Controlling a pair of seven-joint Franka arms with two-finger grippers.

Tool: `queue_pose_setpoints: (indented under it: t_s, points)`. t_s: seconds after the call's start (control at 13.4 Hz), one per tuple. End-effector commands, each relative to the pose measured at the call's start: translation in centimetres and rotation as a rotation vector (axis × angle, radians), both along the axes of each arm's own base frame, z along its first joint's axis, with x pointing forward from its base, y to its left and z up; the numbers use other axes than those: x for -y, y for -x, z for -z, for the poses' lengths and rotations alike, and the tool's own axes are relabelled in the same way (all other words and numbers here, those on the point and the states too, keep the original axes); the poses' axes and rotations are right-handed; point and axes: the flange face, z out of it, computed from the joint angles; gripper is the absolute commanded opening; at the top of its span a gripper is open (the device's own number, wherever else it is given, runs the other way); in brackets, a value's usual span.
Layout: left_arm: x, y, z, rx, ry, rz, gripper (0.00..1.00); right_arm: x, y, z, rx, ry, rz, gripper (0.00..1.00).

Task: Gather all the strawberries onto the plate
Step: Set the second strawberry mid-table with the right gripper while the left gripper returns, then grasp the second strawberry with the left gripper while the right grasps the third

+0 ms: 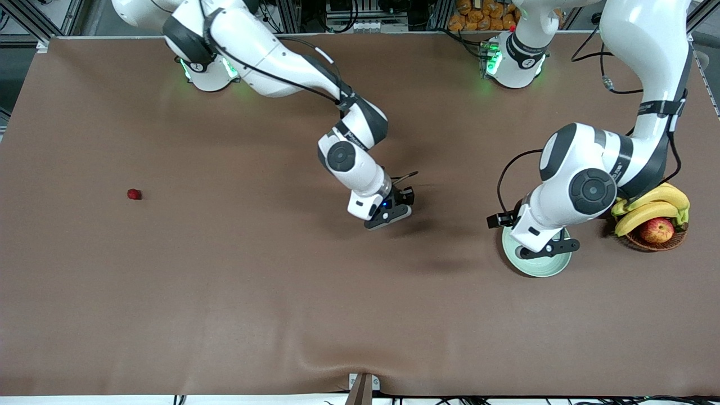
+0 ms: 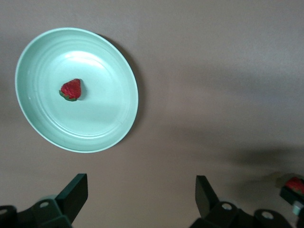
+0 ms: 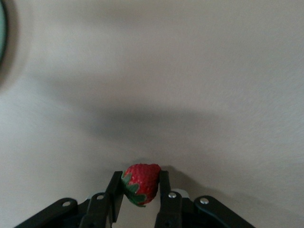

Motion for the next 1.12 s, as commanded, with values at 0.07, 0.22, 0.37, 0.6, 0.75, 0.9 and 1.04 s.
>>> queue_pose_setpoints:
  t_s: [0.07, 0.22, 0.37, 0.6, 0.75, 0.9, 1.04]
  points:
    - [1.5, 0.5, 1.1, -0.014, -0.029, -0.015, 1.00, 0.0, -1.4, -0.3, 0.042, 0.021, 0.004, 1.00]
    - [2.6, 0.6, 0.9, -0.004, -0.024, -0.003, 1.00, 0.8, -2.4, -2.4, 0.079, 0.051, -0.002, 1.00]
    - [3.5, 0.6, 0.6, 0.004, -0.021, -0.016, 1.00, 3.1, -4.5, -5.6, 0.063, 0.089, 0.015, 1.00]
    - [9.0, 1.3, 2.3, -0.002, -0.030, -0.067, 1.00, 10.4, -9.2, -12.3, -0.022, 0.137, 0.081, 1.00]
    - [12.4, 1.1, 3.5, 0.003, -0.012, -0.084, 1.00, 17.8, -12.1, -15.5, -0.078, 0.217, 0.127, 1.00]
    - [15.9, 1.6, 4.6, 0.029, 0.012, -0.077, 0.95, 24.5, -13.2, -17.9, -0.109, 0.319, 0.156, 1.00]
    - [18.7, 2.5, 7.2, 0.055, 0.024, -0.124, 0.95, 31.9, -13.1, -19.0, -0.143, 0.367, 0.202, 1.00]
